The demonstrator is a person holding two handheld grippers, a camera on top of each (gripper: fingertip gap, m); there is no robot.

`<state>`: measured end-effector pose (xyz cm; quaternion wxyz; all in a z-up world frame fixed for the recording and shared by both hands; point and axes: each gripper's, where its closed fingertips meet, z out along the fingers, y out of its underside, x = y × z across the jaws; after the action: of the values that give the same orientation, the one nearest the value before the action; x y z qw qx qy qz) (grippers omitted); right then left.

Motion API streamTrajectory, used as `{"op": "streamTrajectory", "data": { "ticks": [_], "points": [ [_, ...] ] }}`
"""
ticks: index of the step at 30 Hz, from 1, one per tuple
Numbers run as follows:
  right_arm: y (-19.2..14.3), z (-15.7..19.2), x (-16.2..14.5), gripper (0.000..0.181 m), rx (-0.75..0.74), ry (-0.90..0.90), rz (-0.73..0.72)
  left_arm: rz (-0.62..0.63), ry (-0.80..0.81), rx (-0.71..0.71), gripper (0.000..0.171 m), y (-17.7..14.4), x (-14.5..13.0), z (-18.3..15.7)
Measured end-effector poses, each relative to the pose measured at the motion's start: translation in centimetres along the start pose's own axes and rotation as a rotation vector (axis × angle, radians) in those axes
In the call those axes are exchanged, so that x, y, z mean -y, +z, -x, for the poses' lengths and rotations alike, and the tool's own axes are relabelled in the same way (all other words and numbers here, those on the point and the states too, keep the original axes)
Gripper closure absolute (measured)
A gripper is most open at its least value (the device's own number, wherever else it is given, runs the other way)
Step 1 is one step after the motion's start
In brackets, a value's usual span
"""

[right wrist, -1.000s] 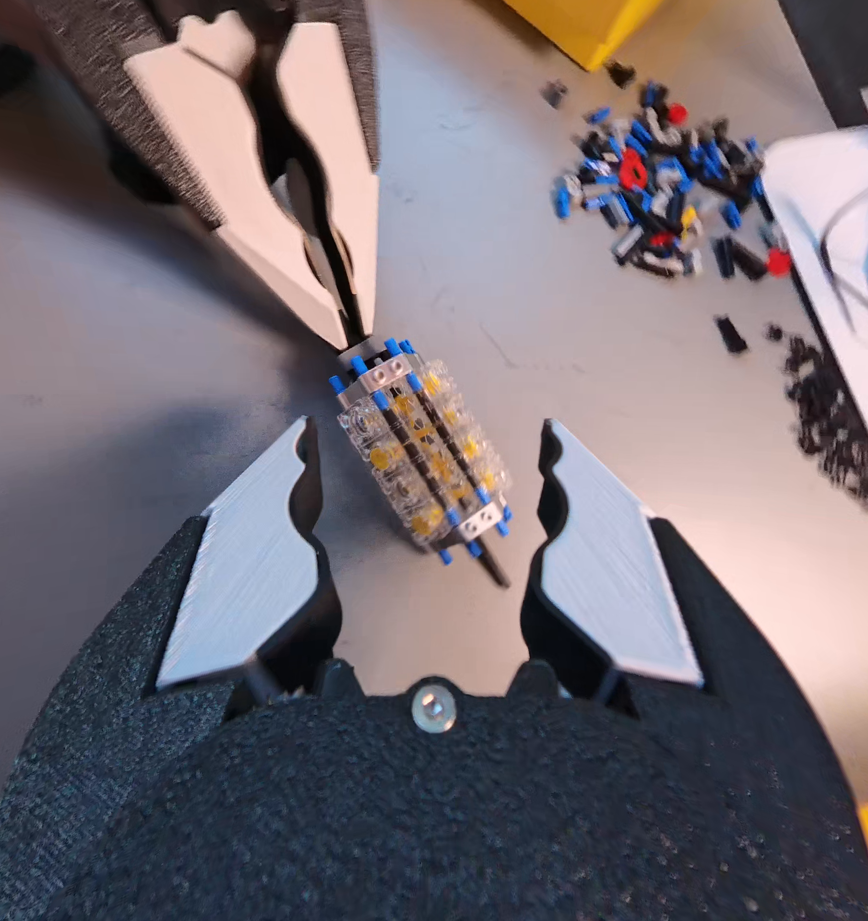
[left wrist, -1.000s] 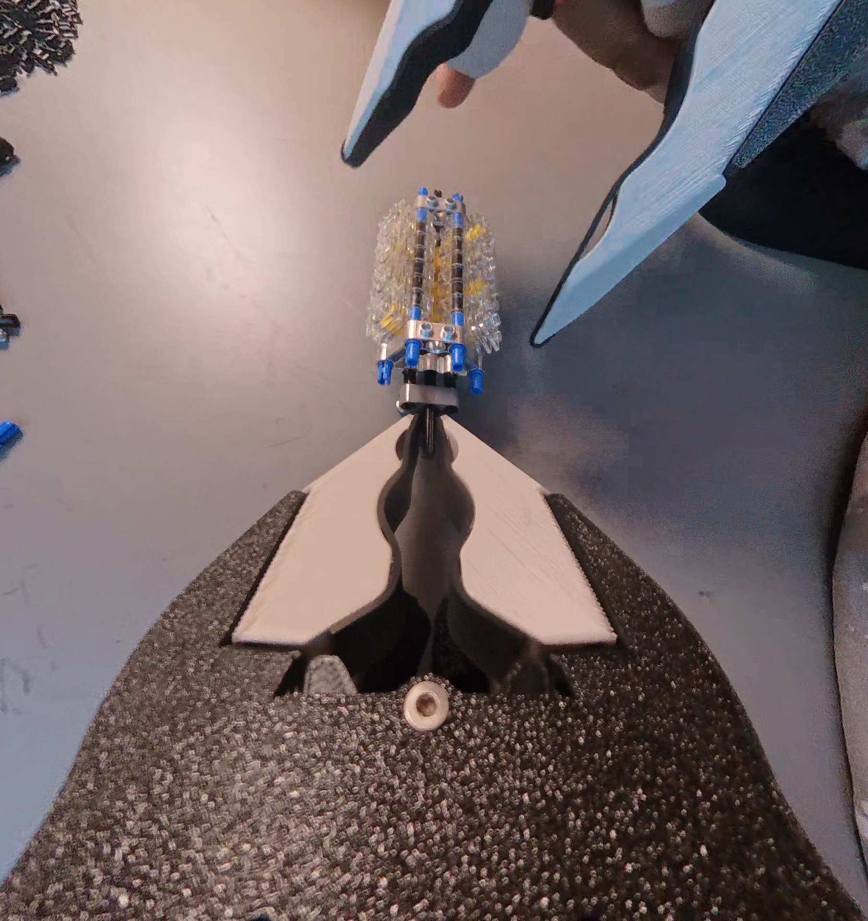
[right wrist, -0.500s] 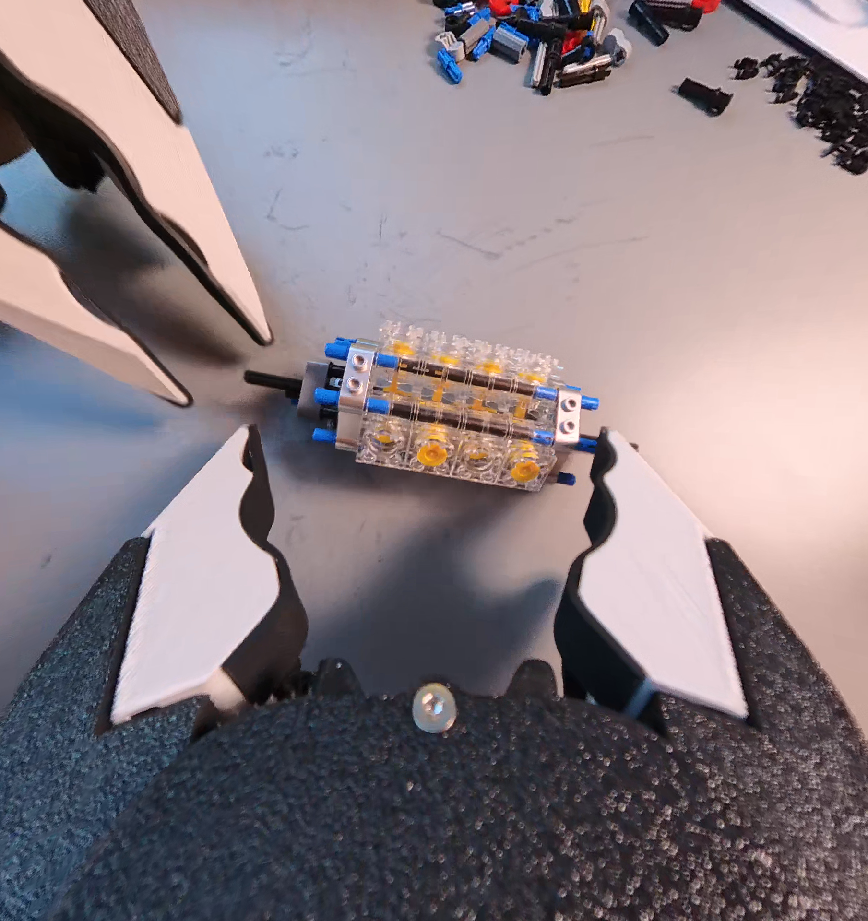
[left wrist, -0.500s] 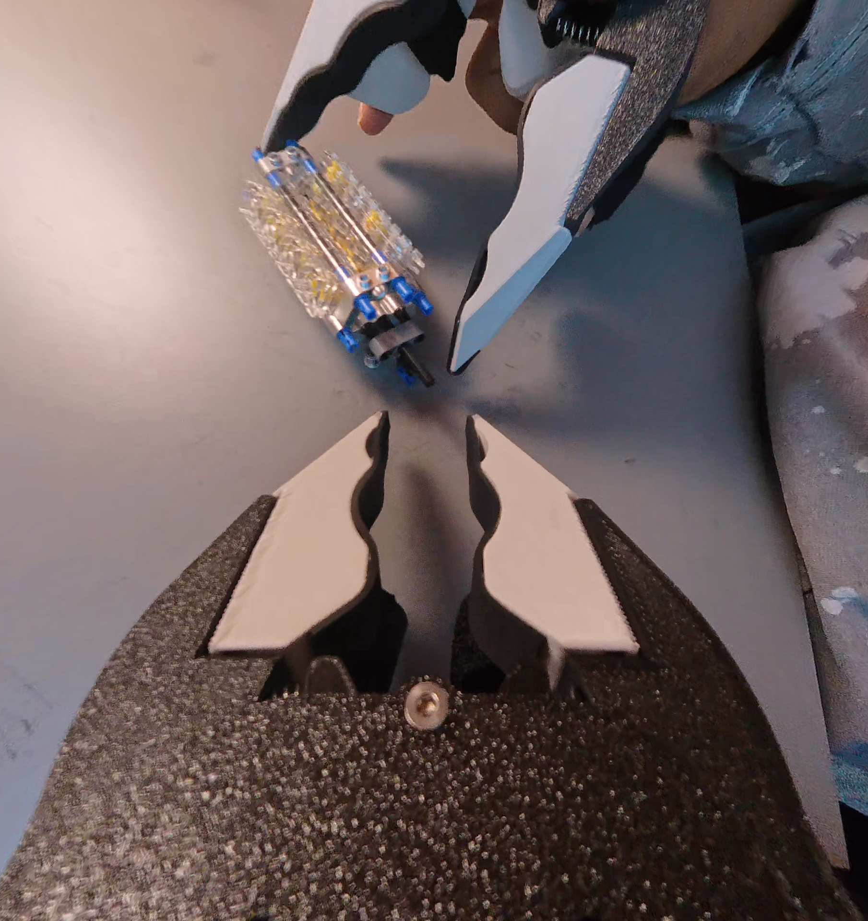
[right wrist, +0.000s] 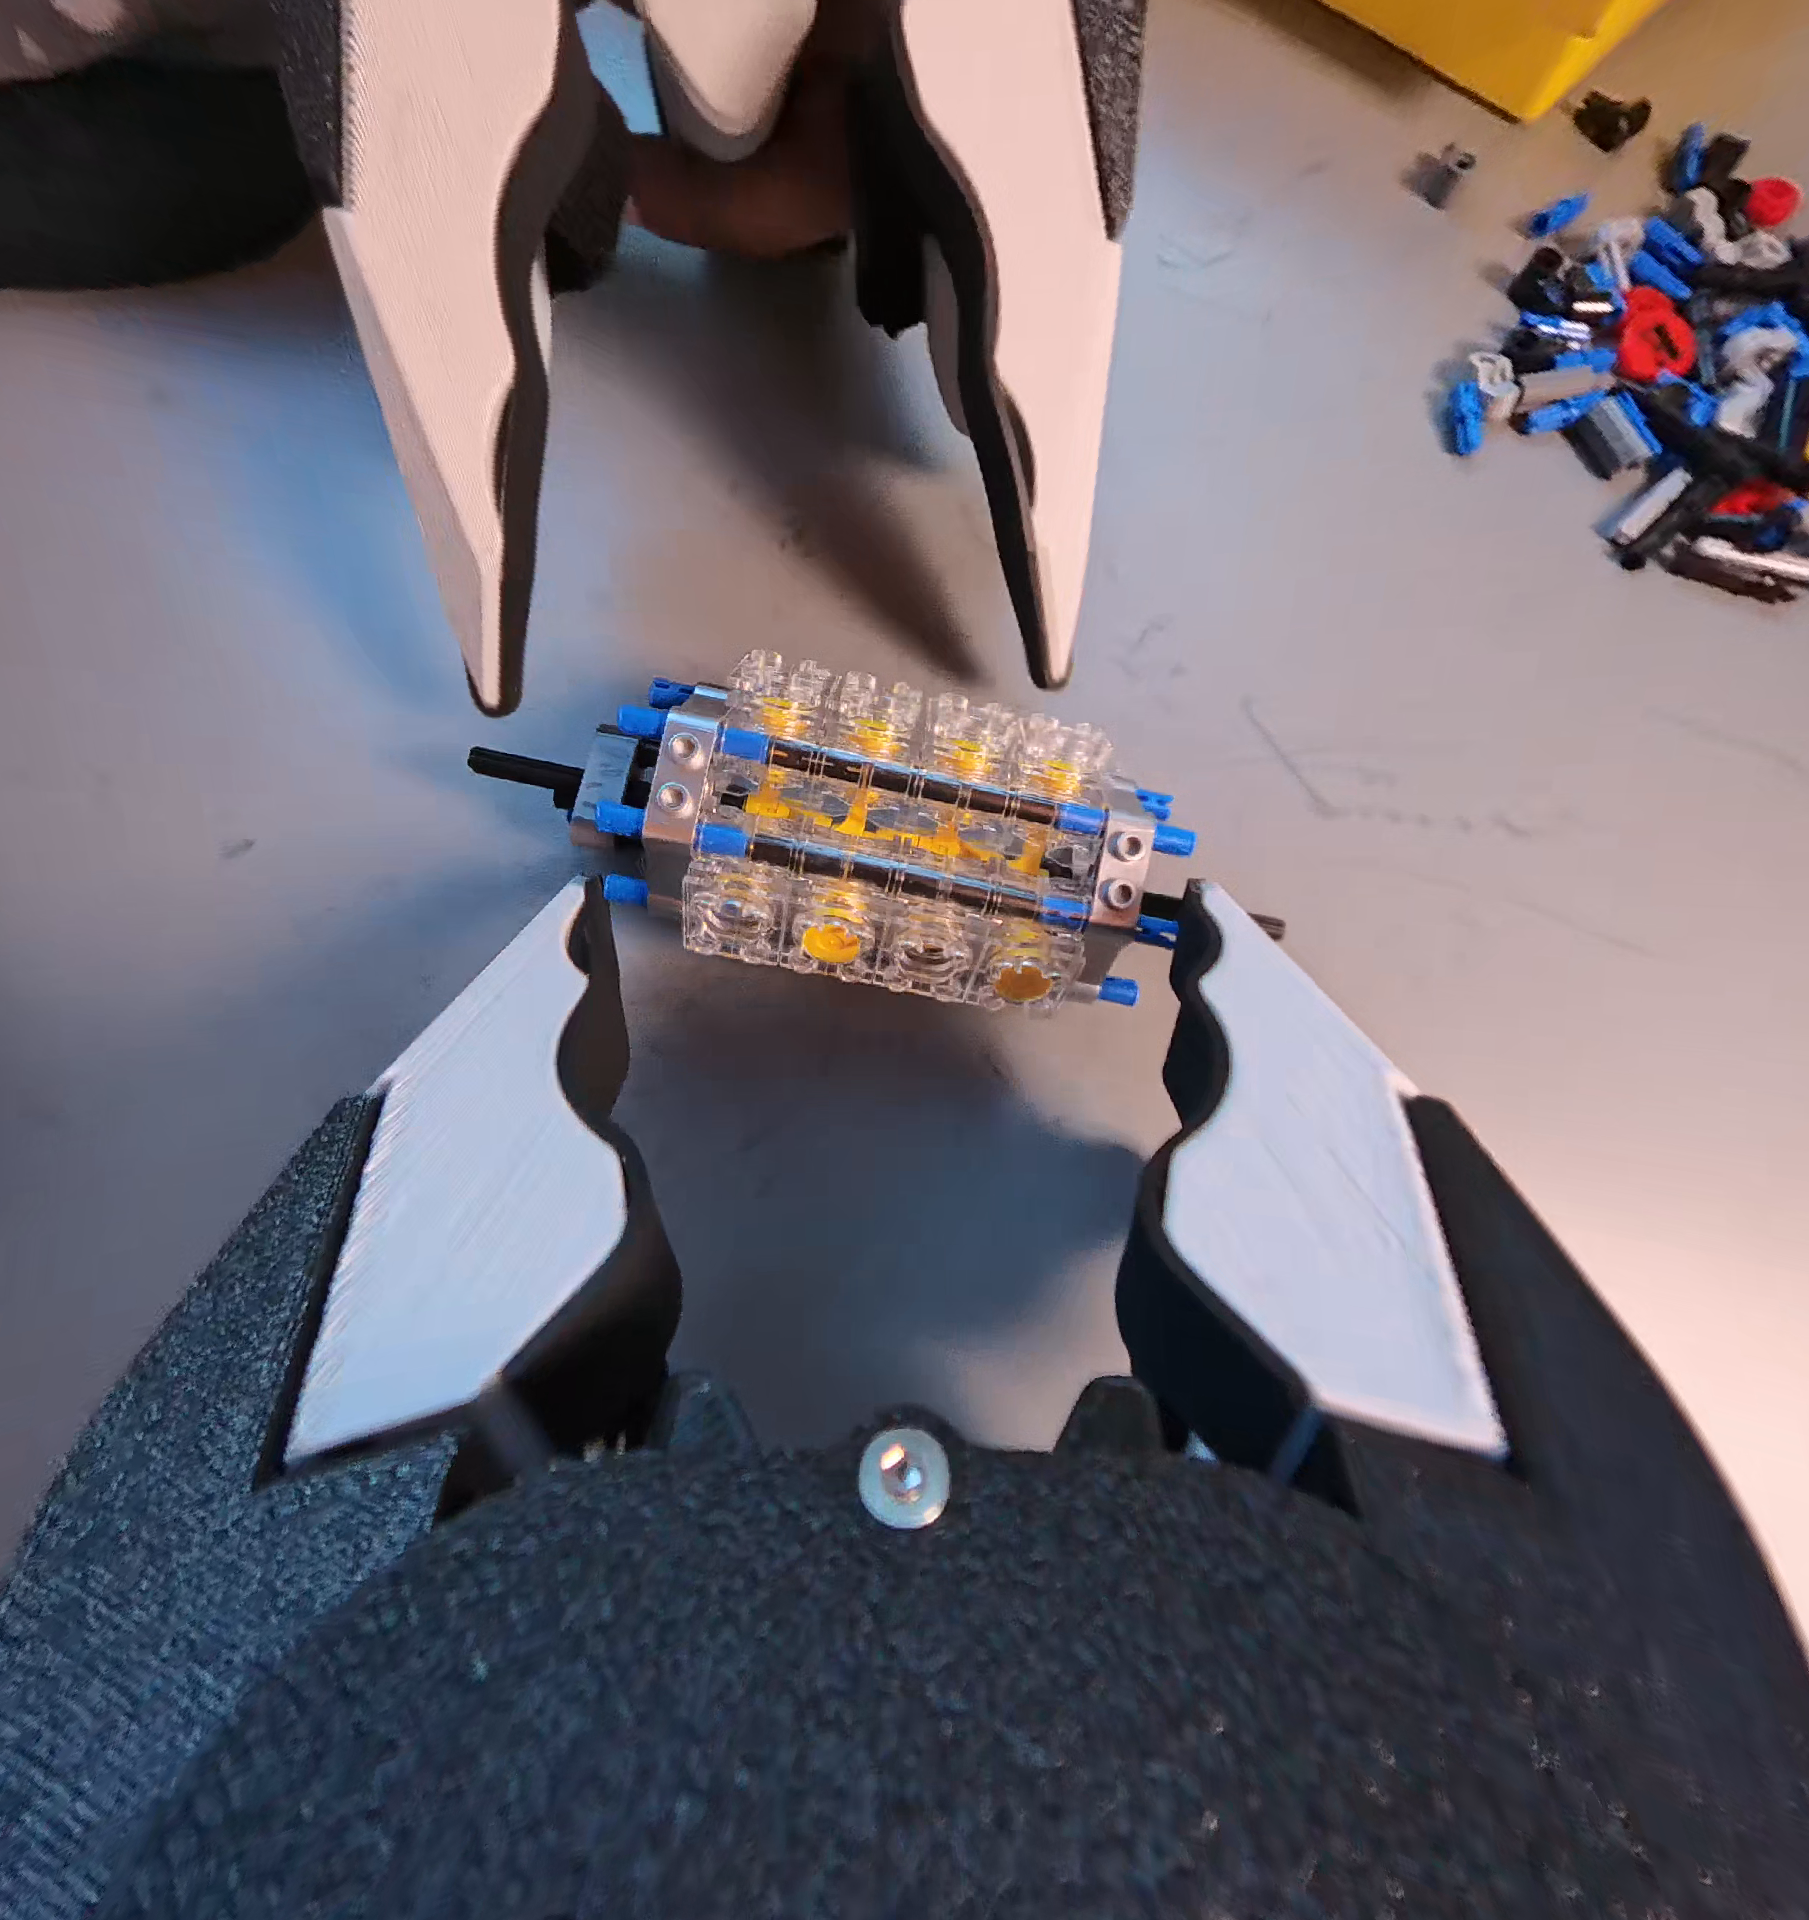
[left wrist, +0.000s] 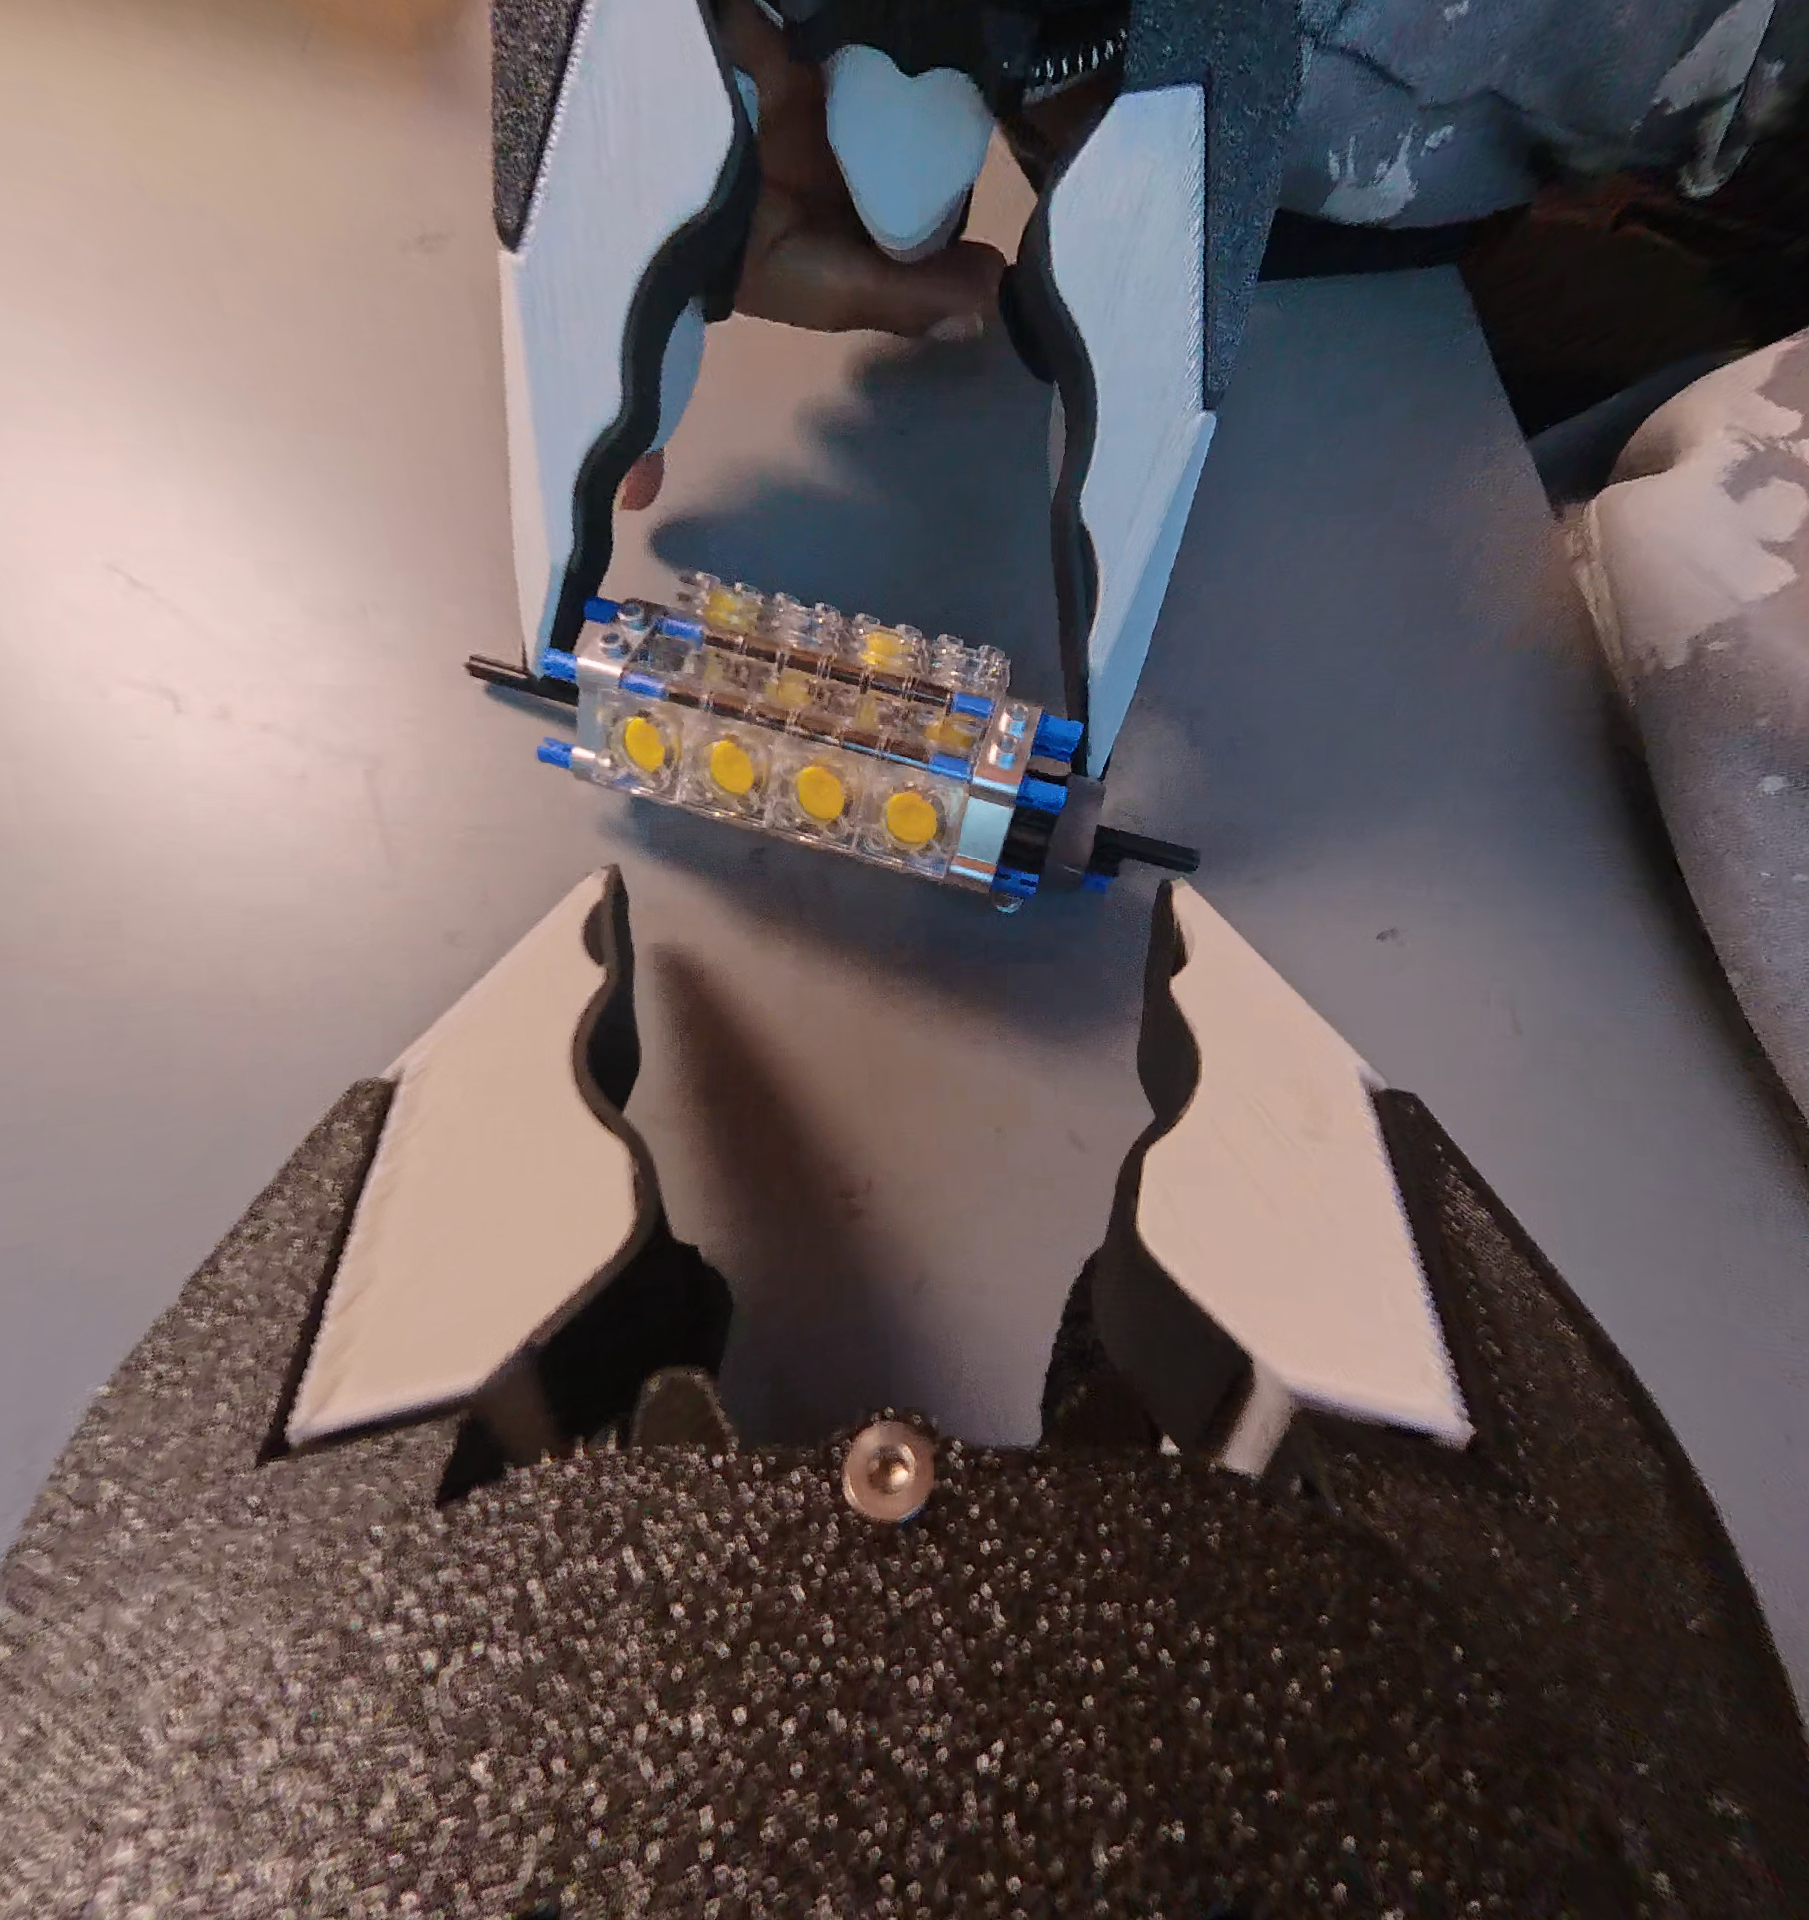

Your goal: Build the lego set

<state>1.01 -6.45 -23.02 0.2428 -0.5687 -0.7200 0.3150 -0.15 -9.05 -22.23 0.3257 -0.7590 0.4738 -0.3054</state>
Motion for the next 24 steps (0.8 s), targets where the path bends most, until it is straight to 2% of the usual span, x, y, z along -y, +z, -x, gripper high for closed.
{"op": "streamTrajectory", "data": {
  "ticks": [3,5,11,14,20,24],
  "points": [
    [0.4,0.5,0.4,0.077,0.052,-0.045,-0.003,0.031,0.003,0.048,0.073,0.6,-0.5,0.6],
    [0.5,0.2,0.4,0.076,0.028,-0.045,0.000,0.024,0.003,0.046,0.074,0.6,-0.3,0.6],
    [-0.5,0.5,0.2,0.049,-0.038,0.127,0.038,0.021,0.005,0.019,0.077,0.7,-0.2,-0.1],
    [-0.2,0.7,0.4,0.050,-0.059,0.149,0.038,0.020,-0.004,0.034,0.077,0.6,-0.2,0.4],
    [0.8,0.6,0.0,0.072,-0.032,0.074,0.076,0.034,0.003,0.042,0.080,0.8,-0.3,0.7],
    [0.8,0.7,0.0,0.076,-0.023,0.045,0.060,0.045,0.006,0.039,0.081,1.0,-0.4,0.6]
  ]
}}
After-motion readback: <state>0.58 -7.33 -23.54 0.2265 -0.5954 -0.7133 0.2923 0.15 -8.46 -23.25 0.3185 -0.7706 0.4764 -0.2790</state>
